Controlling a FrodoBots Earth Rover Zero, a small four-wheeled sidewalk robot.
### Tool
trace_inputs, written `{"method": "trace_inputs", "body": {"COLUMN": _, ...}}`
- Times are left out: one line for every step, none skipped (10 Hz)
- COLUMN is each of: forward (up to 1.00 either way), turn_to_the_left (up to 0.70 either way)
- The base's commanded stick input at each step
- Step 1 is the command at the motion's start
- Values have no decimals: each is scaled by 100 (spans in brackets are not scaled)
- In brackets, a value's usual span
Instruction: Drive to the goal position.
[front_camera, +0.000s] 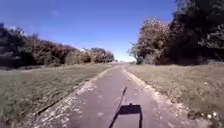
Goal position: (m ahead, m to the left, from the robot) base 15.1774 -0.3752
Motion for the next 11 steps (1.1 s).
{"method": "trace_inputs", "body": {"forward": 100, "turn_to_the_left": 1}}
{"method": "trace_inputs", "body": {"forward": 100, "turn_to_the_left": 1}}
{"method": "trace_inputs", "body": {"forward": 100, "turn_to_the_left": 1}}
{"method": "trace_inputs", "body": {"forward": 100, "turn_to_the_left": 1}}
{"method": "trace_inputs", "body": {"forward": 100, "turn_to_the_left": 1}}
{"method": "trace_inputs", "body": {"forward": 100, "turn_to_the_left": 1}}
{"method": "trace_inputs", "body": {"forward": 100, "turn_to_the_left": 1}}
{"method": "trace_inputs", "body": {"forward": 100, "turn_to_the_left": 1}}
{"method": "trace_inputs", "body": {"forward": 100, "turn_to_the_left": 1}}
{"method": "trace_inputs", "body": {"forward": 100, "turn_to_the_left": 1}}
{"method": "trace_inputs", "body": {"forward": 100, "turn_to_the_left": 1}}
